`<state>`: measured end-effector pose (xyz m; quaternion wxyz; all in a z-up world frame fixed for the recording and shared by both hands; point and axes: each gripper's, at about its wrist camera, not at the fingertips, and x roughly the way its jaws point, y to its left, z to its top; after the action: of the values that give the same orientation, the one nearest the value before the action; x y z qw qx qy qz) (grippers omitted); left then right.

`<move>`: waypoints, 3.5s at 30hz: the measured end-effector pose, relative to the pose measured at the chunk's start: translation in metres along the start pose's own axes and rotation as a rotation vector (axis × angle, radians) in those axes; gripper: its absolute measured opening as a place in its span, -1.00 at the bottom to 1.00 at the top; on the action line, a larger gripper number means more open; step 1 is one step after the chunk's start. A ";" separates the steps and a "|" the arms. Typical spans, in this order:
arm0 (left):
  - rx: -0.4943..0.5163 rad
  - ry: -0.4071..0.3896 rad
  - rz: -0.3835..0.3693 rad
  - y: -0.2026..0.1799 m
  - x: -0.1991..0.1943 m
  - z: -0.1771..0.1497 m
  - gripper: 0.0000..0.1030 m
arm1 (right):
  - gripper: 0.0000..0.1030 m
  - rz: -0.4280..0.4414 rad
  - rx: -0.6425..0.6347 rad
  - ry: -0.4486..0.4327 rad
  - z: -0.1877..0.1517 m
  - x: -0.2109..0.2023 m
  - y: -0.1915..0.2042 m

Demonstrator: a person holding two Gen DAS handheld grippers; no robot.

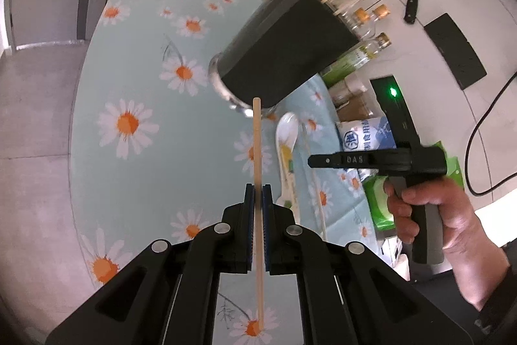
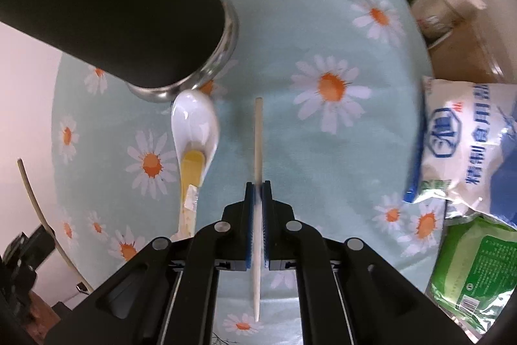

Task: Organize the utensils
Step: 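Carry both chopsticks upright up over the black holder, then lower both chopsticks into the black holder and open both tools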

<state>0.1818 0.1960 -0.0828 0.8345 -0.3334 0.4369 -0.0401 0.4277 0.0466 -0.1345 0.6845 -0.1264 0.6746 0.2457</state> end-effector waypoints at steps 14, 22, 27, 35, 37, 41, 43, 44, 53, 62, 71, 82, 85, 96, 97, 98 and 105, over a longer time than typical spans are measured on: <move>0.104 -0.091 0.097 -0.064 0.000 0.017 -0.94 | -0.89 0.346 -0.063 -0.172 -0.045 -0.053 -0.054; 0.079 -0.148 0.124 -0.091 0.001 0.018 -0.93 | -0.89 0.501 -0.097 -0.315 -0.056 -0.095 -0.051; 0.085 -0.195 0.131 -0.110 -0.001 0.020 -0.93 | -0.89 0.552 -0.189 -0.406 -0.058 -0.117 -0.046; 0.112 -0.281 0.150 -0.127 -0.010 0.032 -0.93 | -0.89 0.585 -0.343 -0.526 -0.059 -0.141 -0.025; 0.127 -0.310 0.154 -0.131 -0.014 0.034 -0.93 | -0.89 0.573 -0.355 -0.562 -0.057 -0.149 -0.021; 0.136 -0.336 0.150 -0.135 -0.017 0.040 -0.93 | -0.89 0.588 -0.337 -0.585 -0.047 -0.155 -0.019; 0.148 -0.352 0.145 -0.138 -0.020 0.043 -0.93 | -0.89 0.598 -0.334 -0.604 -0.044 -0.161 -0.018; 0.152 -0.358 0.143 -0.140 -0.021 0.045 -0.93 | -0.89 0.609 -0.332 -0.615 -0.043 -0.164 -0.018; 0.219 -0.428 0.145 -0.148 -0.039 0.070 -0.93 | -0.89 0.642 -0.301 -0.697 -0.025 -0.182 -0.016; 0.295 -0.542 0.122 -0.156 -0.056 0.100 -0.93 | -0.89 0.648 -0.265 -0.833 -0.001 -0.210 -0.012; 0.319 -0.636 0.125 -0.153 -0.063 0.124 -0.93 | -0.89 0.620 -0.267 -0.910 0.023 -0.229 0.002; 0.370 -0.696 0.134 -0.156 -0.073 0.156 -0.93 | -0.89 0.607 -0.265 -0.952 0.050 -0.238 0.012; 0.368 -0.708 0.129 -0.154 -0.073 0.164 -0.93 | -0.89 0.598 -0.271 -0.960 0.054 -0.239 0.014; 0.387 -0.697 0.101 -0.145 -0.047 0.172 -0.93 | -0.89 0.572 -0.263 -0.926 0.069 -0.215 0.014; 0.386 -0.685 0.108 -0.143 -0.041 0.171 -0.93 | -0.89 0.573 -0.259 -0.917 0.071 -0.210 0.013; 0.380 -0.674 0.111 -0.140 -0.036 0.170 -0.93 | -0.89 0.572 -0.255 -0.908 0.072 -0.206 0.012; 0.337 -0.599 0.138 -0.121 -0.007 0.169 -0.93 | -0.89 0.544 -0.245 -0.872 0.076 -0.181 0.012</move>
<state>0.3326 0.1928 0.0604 0.9697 -0.1577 0.1814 0.0445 0.4924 0.0653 0.0507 0.7933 0.0880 0.3018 0.5214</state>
